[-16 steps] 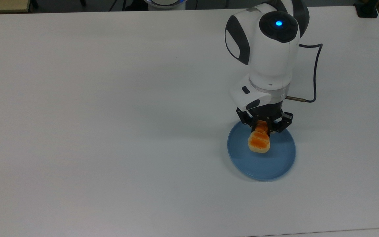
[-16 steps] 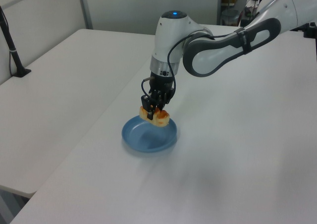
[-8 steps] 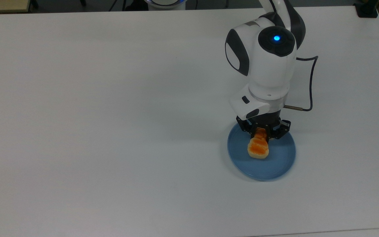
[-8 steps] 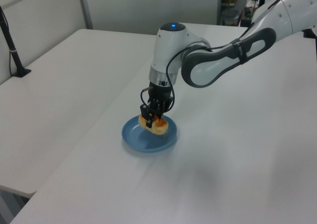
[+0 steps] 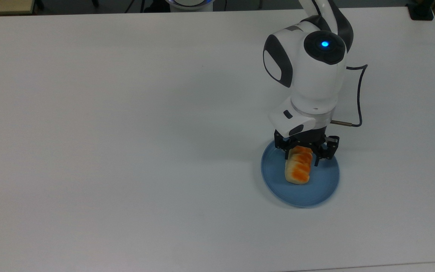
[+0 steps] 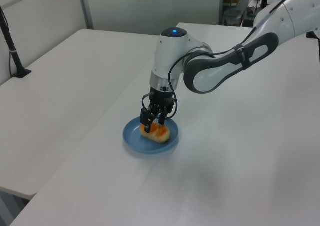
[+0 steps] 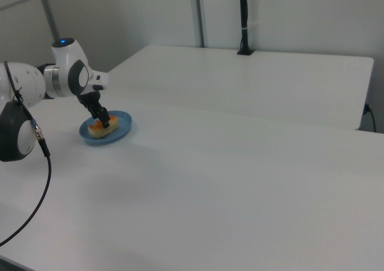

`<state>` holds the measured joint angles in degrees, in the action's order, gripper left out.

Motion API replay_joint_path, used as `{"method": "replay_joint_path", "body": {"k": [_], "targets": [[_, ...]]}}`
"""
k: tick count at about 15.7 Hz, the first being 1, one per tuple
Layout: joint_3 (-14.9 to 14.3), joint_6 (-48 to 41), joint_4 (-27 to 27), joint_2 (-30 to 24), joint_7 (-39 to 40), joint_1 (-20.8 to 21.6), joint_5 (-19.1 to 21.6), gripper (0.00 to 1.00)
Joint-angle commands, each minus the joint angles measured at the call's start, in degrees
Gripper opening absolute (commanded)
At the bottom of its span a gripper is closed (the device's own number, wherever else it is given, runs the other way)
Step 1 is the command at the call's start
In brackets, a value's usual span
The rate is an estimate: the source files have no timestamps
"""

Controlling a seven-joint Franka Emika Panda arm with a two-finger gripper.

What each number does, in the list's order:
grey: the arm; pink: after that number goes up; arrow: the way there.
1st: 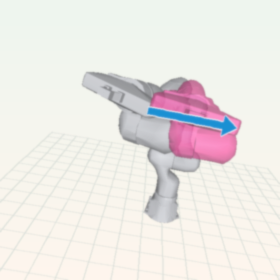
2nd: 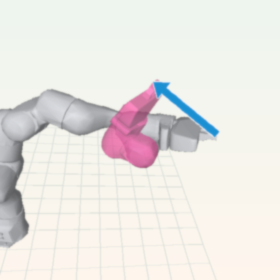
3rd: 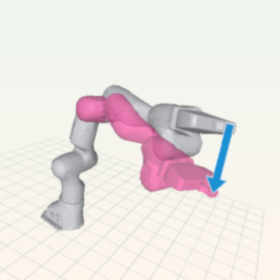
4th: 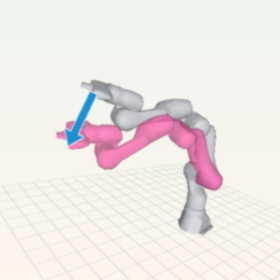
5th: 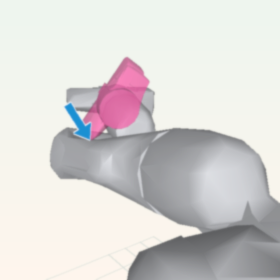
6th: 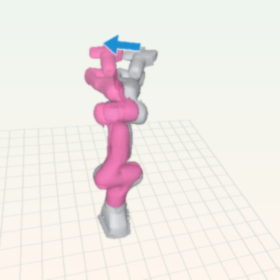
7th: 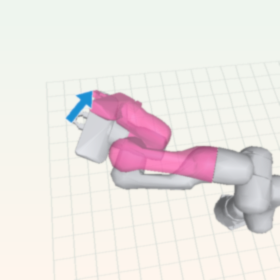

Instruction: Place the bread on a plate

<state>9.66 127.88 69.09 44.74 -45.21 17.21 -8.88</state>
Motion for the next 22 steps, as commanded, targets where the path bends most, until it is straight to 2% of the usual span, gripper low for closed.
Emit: {"method": "replay_joint_path", "body": {"k": [1, 3, 7, 11, 16, 18, 22], "targets": [[-0.43, 0.18, -1.15, 0.35, -2.25, 0.72, -1.66, 1.00], [-0.43, -0.35, -1.07, -0.26, -2.34, 0.46, -1.49, 1.00], [-0.08, -6.48, 0.95, -7.63, -2.25, -3.57, 0.18, 1.00], [-0.16, -20.69, 2.98, -17.73, 0.28, -7.70, 5.62, 1.00], [-0.16, -40.13, 4.47, -29.69, 14.68, -14.55, 7.39, 1.00], [-0.16, -43.23, 7.01, -34.43, 21.27, -17.89, 7.39, 1.00], [-0.16, -43.42, 13.33, -42.09, 36.12, -25.89, 7.48, 1.00]]}}
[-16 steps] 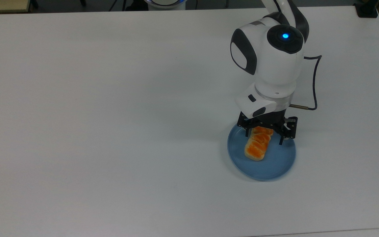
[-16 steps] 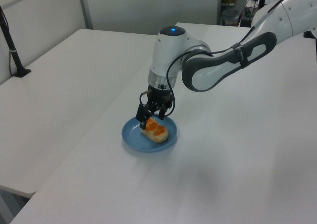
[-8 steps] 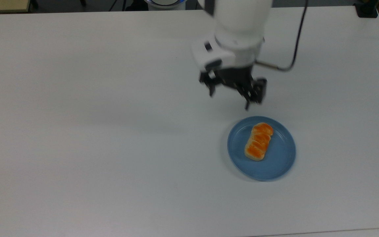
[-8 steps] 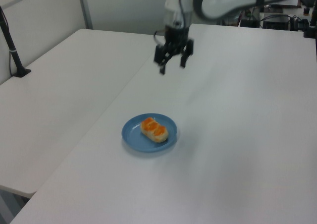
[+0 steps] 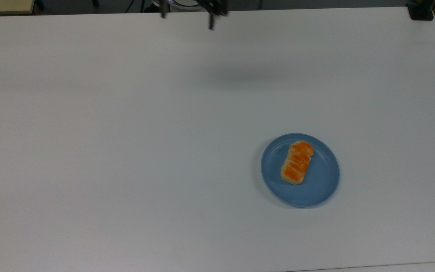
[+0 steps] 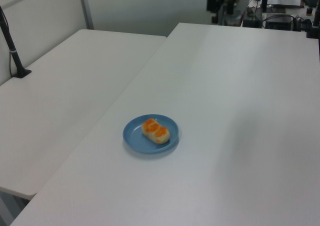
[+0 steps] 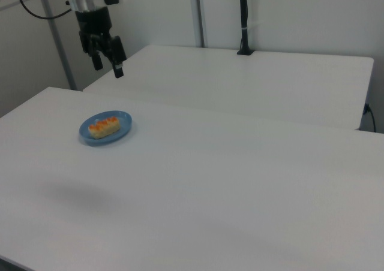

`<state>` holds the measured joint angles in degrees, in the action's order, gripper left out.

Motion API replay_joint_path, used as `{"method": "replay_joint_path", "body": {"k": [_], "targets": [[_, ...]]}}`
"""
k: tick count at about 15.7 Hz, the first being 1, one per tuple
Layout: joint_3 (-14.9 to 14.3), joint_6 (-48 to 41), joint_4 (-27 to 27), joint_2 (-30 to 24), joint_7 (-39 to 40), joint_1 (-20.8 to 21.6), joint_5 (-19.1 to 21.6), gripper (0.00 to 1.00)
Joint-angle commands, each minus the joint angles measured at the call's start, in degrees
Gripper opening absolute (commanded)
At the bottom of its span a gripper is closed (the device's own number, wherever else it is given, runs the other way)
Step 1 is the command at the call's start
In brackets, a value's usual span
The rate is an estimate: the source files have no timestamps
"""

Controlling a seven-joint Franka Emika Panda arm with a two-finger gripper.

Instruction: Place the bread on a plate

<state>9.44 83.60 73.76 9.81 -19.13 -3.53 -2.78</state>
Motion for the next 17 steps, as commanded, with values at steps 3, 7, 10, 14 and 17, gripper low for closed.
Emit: {"method": "replay_joint_path", "body": {"k": [3, 7, 10, 14, 17], "targets": [[-0.74, 1.83, 11.66, -9.54, 20.60, -9.03, 1.47, 1.00], [-3.64, 12.18, 17.81, -11.74, 24.85, -9.65, 1.47, 1.00], [-3.64, 13.96, 19.06, -11.56, 23.97, -9.74, 1.47, 1.00], [-3.64, 14.14, 19.67, -11.30, 21.24, -9.57, 1.99, 1.00], [-3.64, 14.05, 19.58, -11.39, 21.15, -9.48, 1.99, 1.00]]}}
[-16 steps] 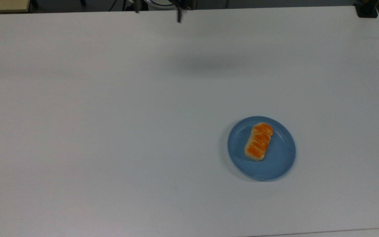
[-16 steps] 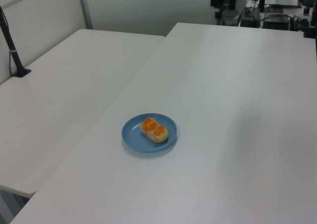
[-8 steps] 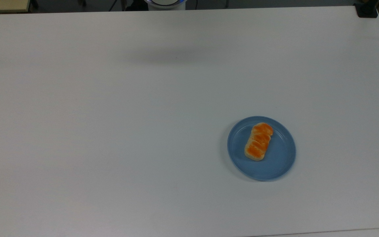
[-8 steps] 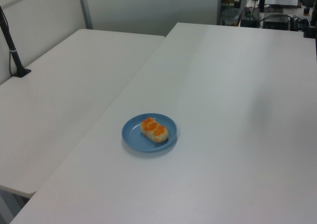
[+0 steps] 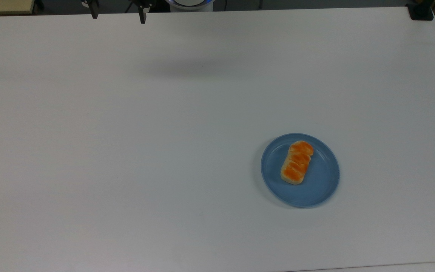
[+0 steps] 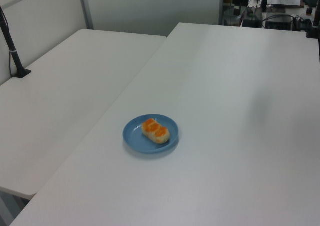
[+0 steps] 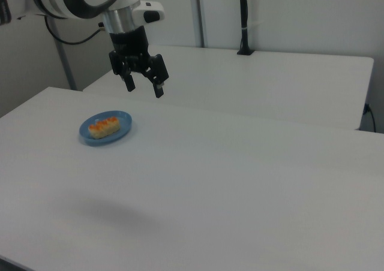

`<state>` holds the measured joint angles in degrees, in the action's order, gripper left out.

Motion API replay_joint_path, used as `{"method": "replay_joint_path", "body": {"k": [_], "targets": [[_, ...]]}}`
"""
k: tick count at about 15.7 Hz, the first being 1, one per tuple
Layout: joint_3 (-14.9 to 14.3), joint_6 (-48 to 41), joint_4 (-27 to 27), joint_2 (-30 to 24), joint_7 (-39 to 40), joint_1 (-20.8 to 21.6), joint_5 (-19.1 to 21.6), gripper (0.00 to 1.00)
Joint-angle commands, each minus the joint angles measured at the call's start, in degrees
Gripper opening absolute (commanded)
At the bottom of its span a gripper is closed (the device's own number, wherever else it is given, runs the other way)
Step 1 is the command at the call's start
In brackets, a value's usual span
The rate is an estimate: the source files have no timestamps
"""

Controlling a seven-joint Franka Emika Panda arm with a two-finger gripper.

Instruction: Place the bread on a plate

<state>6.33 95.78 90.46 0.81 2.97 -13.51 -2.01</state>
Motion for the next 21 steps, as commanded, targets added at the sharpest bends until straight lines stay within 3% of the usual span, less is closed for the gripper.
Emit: {"method": "replay_joint_path", "body": {"k": [1, 8, 9, 12, 21], "targets": [[-0.52, 1.87, 2.80, -2.31, -1.03, 0.50, 1.31, 1.00], [-0.61, 2.22, 2.53, -2.31, -1.73, 1.98, 2.19, 1.00], [-1.22, 2.22, 2.45, -2.22, -2.08, 3.39, 2.10, 1.00], [-6.93, 2.22, 2.44, -2.22, -2.88, 9.01, 2.10, 1.00], [-7.29, 2.22, 1.39, -2.04, -2.88, 9.20, 2.80, 1.00]]}}
